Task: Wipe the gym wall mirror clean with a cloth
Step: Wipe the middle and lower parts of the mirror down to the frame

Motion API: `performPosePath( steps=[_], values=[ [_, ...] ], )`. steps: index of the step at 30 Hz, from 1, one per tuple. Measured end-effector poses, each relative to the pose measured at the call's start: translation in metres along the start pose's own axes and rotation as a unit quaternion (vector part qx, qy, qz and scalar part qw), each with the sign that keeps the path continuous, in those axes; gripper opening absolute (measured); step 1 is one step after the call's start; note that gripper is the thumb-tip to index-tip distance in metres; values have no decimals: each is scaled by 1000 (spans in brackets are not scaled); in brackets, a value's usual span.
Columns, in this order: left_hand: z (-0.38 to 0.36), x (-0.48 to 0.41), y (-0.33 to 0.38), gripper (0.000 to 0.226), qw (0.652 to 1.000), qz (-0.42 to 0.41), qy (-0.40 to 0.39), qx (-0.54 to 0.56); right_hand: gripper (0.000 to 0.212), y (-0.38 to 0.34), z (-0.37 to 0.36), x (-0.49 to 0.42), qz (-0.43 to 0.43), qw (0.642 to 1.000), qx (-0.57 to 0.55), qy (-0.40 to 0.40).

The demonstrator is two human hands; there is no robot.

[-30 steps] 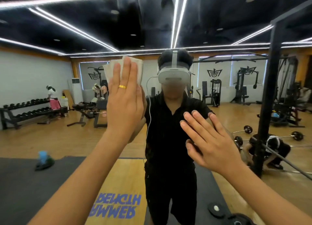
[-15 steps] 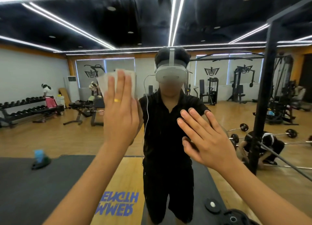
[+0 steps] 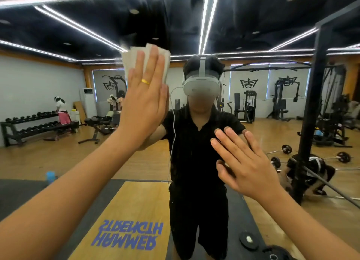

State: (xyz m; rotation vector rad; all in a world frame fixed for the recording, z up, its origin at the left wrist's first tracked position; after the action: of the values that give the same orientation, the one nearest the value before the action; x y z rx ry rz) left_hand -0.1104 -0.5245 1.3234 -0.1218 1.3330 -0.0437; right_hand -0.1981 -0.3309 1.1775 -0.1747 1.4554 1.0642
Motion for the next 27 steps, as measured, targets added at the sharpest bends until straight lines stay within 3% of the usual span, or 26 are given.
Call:
performPosePath(
  steps=[5, 11, 16, 18, 20, 22, 27],
  values=[
    [8, 1, -19, 54, 999, -43, -12, 1, 62, 0, 1, -1, -1, 1000, -1, 3],
    [40, -40, -77, 54, 990, 114, 79, 11, 62, -1, 2, -2, -1, 1000, -6, 1],
    [26, -27, -49, 58, 966, 223, 119, 62, 63, 1, 1, 0, -1, 1000, -4, -3],
    [6, -8, -5, 60, 982, 156, 77, 67, 64, 0, 1, 1, -1, 1000, -2, -2],
    [-9, 13, 29, 59, 999, 23, 20, 44, 64, -1, 1, 0, 0, 1000, -3, 0],
    [-8, 15, 21, 58, 999, -48, -10, 12, 64, -1, 1, -1, -1, 1000, -8, 3],
    [21, -33, -43, 56, 996, 75, 31, 28, 64, 2, 1, 0, -2, 1000, -7, -1]
  ],
)
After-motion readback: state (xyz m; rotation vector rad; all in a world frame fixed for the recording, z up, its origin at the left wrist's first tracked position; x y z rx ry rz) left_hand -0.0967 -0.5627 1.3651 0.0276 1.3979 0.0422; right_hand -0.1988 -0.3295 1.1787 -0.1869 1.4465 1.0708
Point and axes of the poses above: each hand's wrist, its own x-axis away from the middle knuckle, its own z-axis out of the back of the hand, y = z × x, the point moved 9 cm from there along -x, towards the middle knuckle, and after that the axes turned 1 degree about y, right-handed, at the moved point
